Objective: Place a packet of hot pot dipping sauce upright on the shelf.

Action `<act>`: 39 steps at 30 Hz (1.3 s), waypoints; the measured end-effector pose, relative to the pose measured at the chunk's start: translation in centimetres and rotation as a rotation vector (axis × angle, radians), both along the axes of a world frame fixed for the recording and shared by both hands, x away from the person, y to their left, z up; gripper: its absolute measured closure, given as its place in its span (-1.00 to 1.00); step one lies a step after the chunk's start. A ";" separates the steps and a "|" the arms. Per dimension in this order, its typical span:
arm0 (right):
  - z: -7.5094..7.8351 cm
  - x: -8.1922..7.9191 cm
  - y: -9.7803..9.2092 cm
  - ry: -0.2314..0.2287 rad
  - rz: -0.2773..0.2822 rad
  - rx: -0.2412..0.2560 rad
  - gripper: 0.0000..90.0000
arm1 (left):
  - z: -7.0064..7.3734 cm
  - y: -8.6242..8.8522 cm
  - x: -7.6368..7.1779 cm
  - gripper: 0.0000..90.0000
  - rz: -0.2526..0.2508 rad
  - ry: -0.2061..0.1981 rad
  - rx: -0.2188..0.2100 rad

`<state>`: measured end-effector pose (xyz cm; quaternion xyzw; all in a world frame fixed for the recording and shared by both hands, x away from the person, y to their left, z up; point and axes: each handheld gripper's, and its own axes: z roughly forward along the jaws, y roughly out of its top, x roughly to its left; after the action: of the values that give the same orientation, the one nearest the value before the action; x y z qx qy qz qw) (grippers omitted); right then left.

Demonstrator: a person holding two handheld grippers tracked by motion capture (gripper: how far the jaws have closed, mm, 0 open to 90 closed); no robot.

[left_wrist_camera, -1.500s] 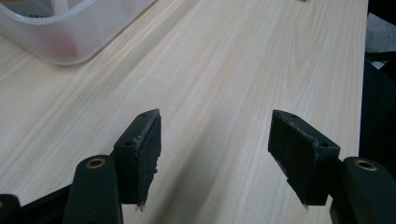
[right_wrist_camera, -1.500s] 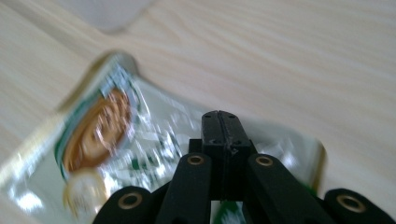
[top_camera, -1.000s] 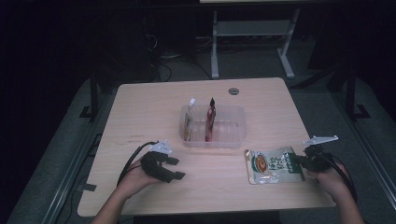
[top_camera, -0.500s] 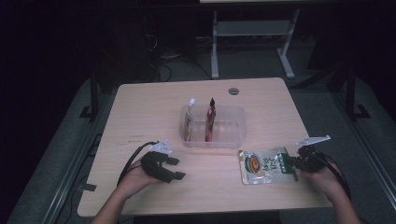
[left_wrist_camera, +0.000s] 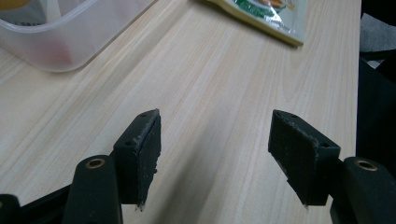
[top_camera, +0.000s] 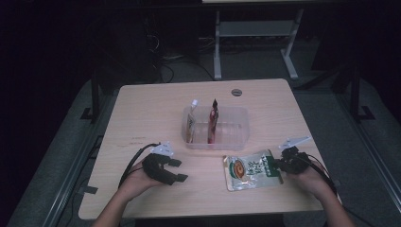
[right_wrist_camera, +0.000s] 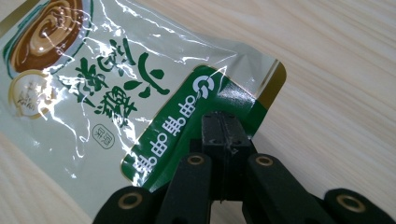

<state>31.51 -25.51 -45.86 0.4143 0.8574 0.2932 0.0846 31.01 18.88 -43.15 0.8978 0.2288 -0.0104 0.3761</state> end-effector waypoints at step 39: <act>0.3 1.1 8.3 -0.009 0.241 0.069 0.85 | -0.8 -7.4 2.2 -0.45 -0.102 -0.055 0.006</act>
<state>32.58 -17.19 -45.52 0.3097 0.8901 0.3322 0.0384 33.16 11.45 -43.94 0.9095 0.1723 -0.0042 0.3784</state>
